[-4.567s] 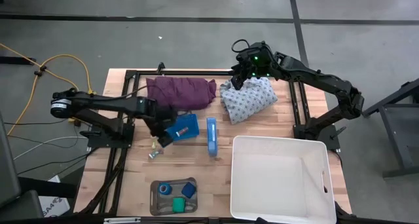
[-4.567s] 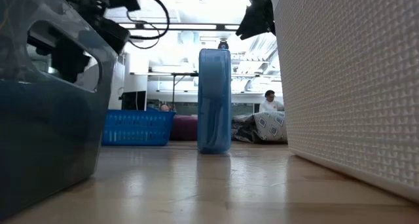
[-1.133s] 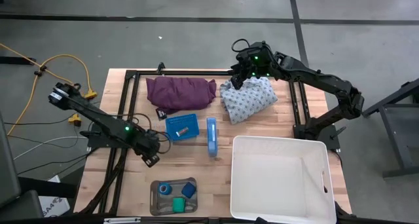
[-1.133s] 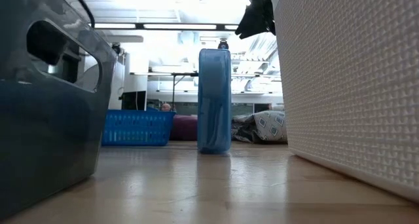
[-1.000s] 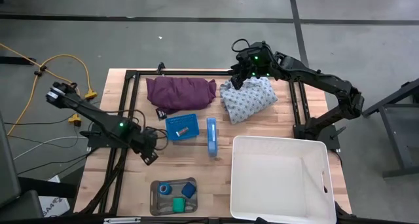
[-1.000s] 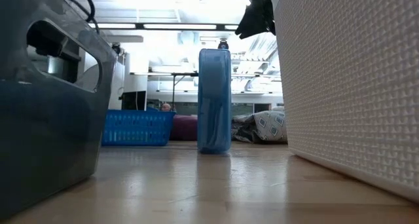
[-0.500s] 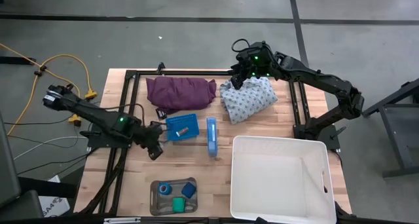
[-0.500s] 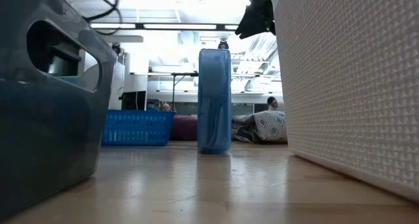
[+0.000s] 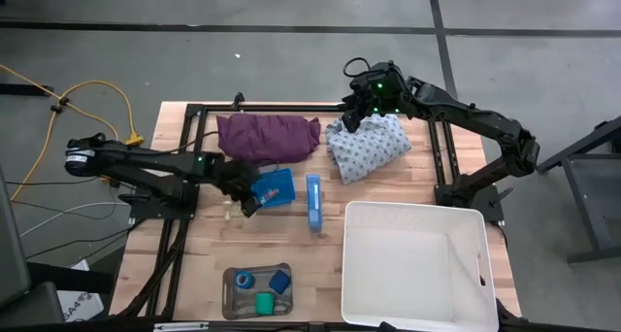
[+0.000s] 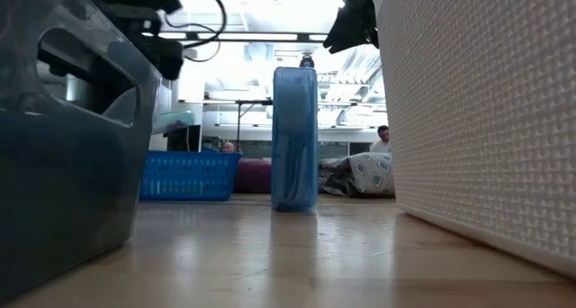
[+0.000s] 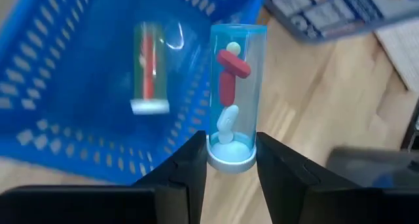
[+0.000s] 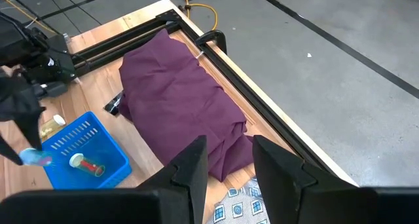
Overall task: Pick & Place Medicine items
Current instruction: Put the blue pill bottle into the blue bin
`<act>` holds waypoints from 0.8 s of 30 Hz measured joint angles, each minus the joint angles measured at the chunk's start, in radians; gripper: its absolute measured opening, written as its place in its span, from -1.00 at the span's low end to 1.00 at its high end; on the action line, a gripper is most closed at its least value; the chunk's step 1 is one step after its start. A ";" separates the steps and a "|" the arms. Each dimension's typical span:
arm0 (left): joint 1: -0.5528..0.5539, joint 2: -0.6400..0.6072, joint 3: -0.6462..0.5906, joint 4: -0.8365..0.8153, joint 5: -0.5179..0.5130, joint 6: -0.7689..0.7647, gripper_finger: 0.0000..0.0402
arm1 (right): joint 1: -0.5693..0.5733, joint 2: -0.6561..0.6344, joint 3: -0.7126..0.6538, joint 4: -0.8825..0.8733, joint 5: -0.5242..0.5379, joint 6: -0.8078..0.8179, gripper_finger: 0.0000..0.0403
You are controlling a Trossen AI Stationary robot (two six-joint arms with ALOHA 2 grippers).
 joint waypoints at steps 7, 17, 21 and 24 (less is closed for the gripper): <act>0.105 0.111 0.109 -0.060 0.033 0.136 -0.45 | 0.000 0.000 0.000 0.000 0.000 0.000 -0.46; 0.155 0.288 0.209 -0.221 0.006 0.294 -0.45 | 0.000 0.000 0.000 0.000 0.000 0.000 -0.46; 0.172 0.331 0.209 -0.224 0.004 0.330 -0.45 | 0.000 0.000 0.000 0.000 0.000 0.000 -0.46; 0.182 0.348 0.209 -0.225 0.003 0.338 -0.45 | 0.000 0.000 0.000 0.000 0.000 0.000 -0.46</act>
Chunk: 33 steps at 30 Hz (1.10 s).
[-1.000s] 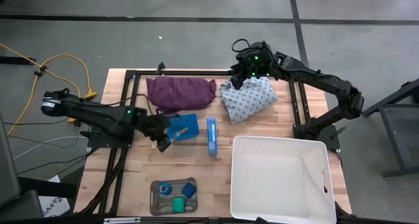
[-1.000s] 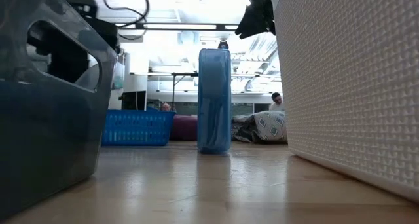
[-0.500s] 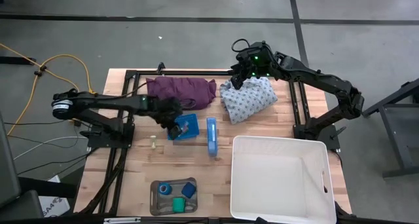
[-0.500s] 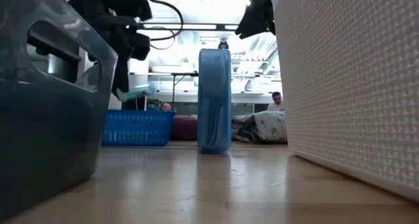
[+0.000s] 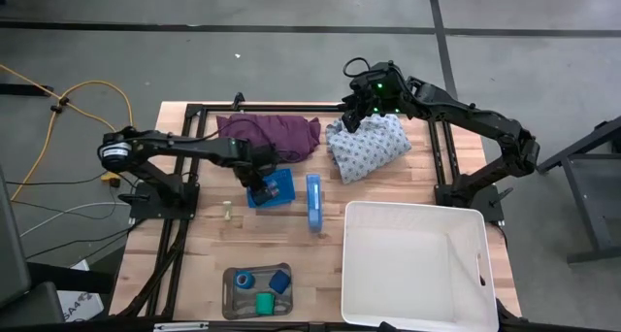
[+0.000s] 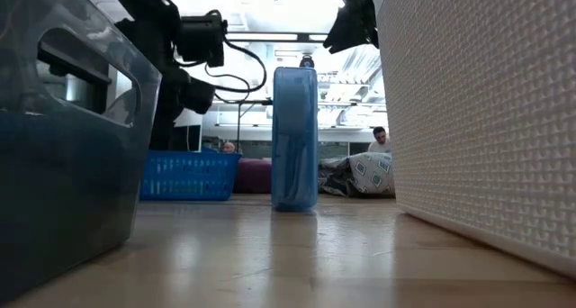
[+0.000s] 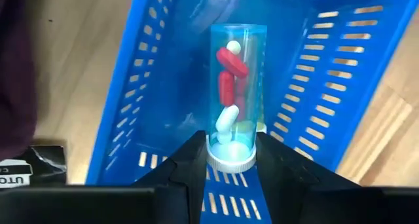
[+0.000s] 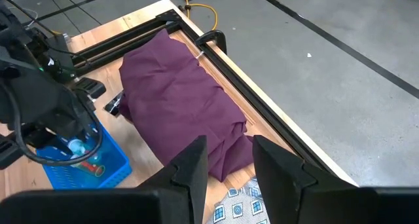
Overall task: Pick & Place Medicine items
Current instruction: Put the blue pill bottle into the blue bin, then put the yellow pill bottle into the blue bin
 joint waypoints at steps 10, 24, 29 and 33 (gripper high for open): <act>0.011 0.003 0.000 0.001 -0.033 0.026 -0.45 | 0.000 0.000 0.000 0.000 0.000 0.000 -0.46; 0.010 0.003 0.000 0.000 -0.052 0.034 -0.25 | 0.000 0.000 0.000 0.000 0.000 0.000 -0.46; 0.010 0.003 0.000 0.000 -0.052 0.034 -0.25 | 0.000 0.000 0.000 0.000 0.000 0.000 -0.46; 0.010 0.003 0.000 0.000 -0.051 0.034 -0.25 | 0.000 0.000 0.000 0.000 0.000 0.000 -0.46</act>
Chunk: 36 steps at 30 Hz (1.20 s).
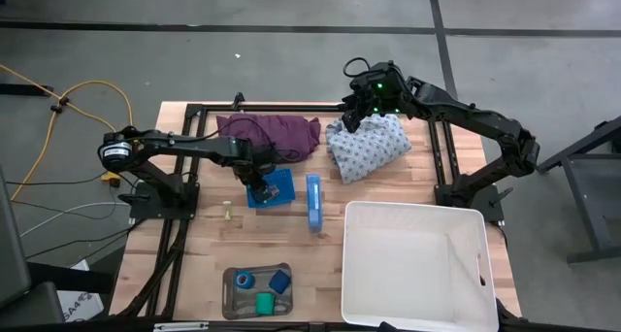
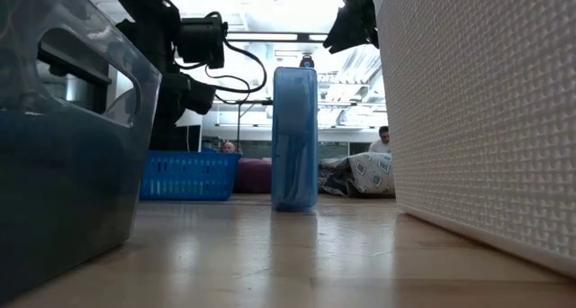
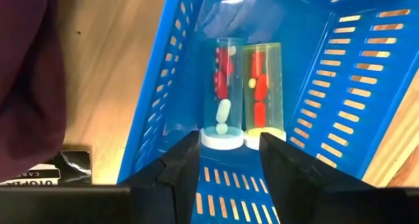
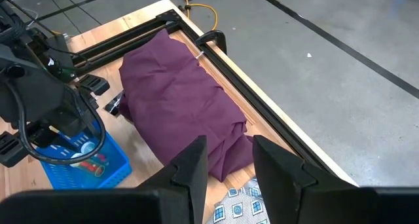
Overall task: Pick & Place Medicine items
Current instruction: Put the yellow pill bottle into the blue bin
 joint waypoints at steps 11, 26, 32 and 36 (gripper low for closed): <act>0.040 -0.081 0.060 -0.116 0.038 0.029 -0.24 | 0.000 0.000 0.000 0.000 0.000 0.000 -0.46; -0.002 -0.099 0.063 -0.219 0.023 -0.015 -0.24 | 0.000 0.000 0.000 0.000 0.000 0.000 -0.46; -0.049 -0.099 0.063 -0.319 0.057 -0.100 -0.24 | 0.000 0.000 0.000 0.000 0.000 0.000 -0.46; -0.095 -0.101 0.063 -0.342 0.066 -0.156 -0.24 | 0.000 0.000 0.000 0.000 0.000 0.000 -0.46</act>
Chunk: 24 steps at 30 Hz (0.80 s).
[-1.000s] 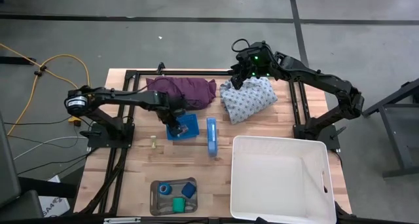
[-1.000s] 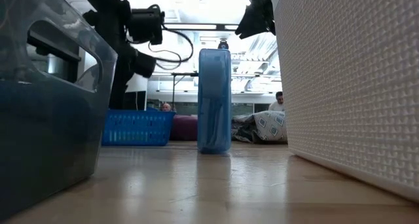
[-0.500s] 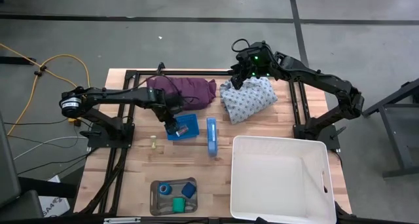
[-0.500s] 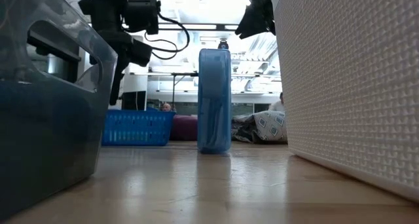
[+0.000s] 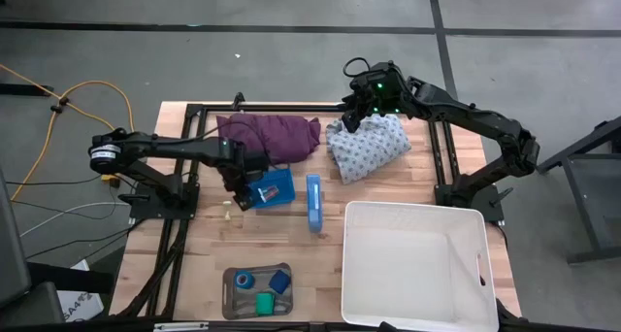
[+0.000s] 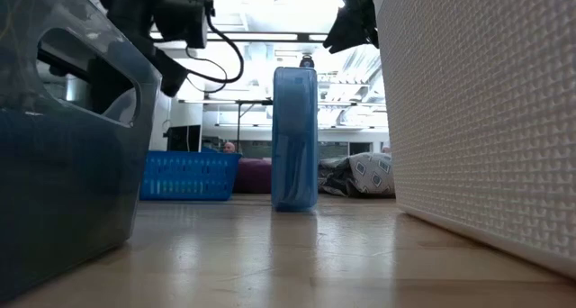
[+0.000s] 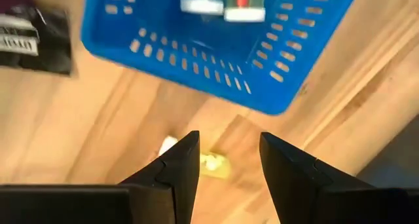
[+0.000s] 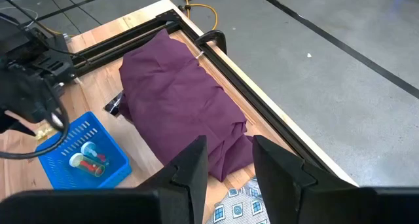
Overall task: Pick & Place Medicine items
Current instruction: Put the yellow pill bottle into the blue bin
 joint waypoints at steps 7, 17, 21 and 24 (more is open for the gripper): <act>-0.076 -0.031 0.000 -0.020 -0.043 -0.113 -0.24 | 0.000 0.000 0.000 0.001 0.000 0.000 -0.46; -0.189 -0.054 0.000 -0.072 -0.151 -0.502 -0.24 | 0.000 0.000 0.000 0.009 0.000 0.000 -0.46; -0.231 -0.052 0.000 -0.083 -0.182 -0.642 -0.24 | 0.000 0.000 0.000 0.014 0.000 0.000 -0.46; -0.268 -0.052 0.000 -0.089 -0.201 -0.733 -0.24 | 0.000 0.000 0.000 0.015 0.000 0.000 -0.46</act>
